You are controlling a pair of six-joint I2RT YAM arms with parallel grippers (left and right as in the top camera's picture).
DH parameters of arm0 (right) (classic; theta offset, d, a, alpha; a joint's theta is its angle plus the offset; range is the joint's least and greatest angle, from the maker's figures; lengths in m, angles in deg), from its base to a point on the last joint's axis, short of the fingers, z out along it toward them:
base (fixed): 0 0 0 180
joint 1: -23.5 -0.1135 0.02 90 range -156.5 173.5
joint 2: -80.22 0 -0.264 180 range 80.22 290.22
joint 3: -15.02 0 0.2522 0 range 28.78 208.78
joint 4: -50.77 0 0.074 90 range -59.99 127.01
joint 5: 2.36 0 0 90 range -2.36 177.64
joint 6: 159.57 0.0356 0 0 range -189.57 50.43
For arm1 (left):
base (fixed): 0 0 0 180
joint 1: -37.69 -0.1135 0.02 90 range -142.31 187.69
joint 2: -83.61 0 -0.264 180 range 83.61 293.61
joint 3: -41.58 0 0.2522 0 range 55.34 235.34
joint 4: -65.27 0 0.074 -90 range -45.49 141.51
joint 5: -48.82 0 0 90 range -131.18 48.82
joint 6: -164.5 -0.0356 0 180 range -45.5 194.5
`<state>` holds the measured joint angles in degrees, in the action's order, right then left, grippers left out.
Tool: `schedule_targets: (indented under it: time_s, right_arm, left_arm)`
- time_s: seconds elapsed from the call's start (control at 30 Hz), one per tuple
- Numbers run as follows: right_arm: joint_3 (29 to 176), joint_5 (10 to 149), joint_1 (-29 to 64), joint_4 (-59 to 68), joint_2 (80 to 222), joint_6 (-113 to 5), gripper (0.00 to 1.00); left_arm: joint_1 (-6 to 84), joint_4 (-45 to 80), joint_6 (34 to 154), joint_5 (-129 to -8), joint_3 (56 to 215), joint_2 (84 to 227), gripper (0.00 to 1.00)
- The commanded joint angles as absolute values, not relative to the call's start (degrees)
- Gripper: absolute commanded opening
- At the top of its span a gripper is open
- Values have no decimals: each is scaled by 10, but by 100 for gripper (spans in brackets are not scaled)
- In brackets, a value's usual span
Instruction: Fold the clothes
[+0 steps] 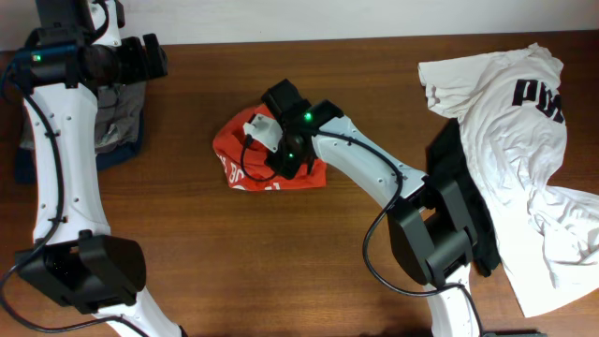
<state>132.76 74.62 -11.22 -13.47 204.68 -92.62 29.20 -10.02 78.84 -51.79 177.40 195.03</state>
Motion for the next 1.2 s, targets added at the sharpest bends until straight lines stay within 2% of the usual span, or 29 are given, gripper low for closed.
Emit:
schedule_targets:
  time_s: [0.0, 0.13, 0.3, 0.6, 0.83, 0.9, 1.0, 1.17]
  right_arm:
    - [1402, 725, -100, -200, 2037, -910, 4]
    - [1512, 724, -68, -326, 2033, -849, 4]
    - [1534, 704, -21, -401, 2034, -801, 4]
    - [1421, 690, 55, -445, 2034, -780, 4]
    - [1289, 688, 87, -379, 2034, -781, 4]
    - [1278, 688, 93, -371, 2034, -795, 18]
    - [1294, 688, 101, -375, 2032, -803, 25]
    - [1414, 688, 108, -428, 2030, -813, 45]
  left_arm:
    - [290, -101, 775, -512, 1783, 1933, 99]
    - [290, -101, 775, -512, 1783, 1933, 99]
    - [290, -102, 775, -496, 1783, 1933, 99]
    - [290, -103, 775, -476, 1783, 1933, 99]
    - [290, -103, 775, -473, 1783, 1933, 99]
    - [290, -103, 775, -473, 1783, 1933, 99]
    - [290, -103, 775, -473, 1783, 1933, 99]
    - [290, -103, 760, -473, 1783, 1933, 99]
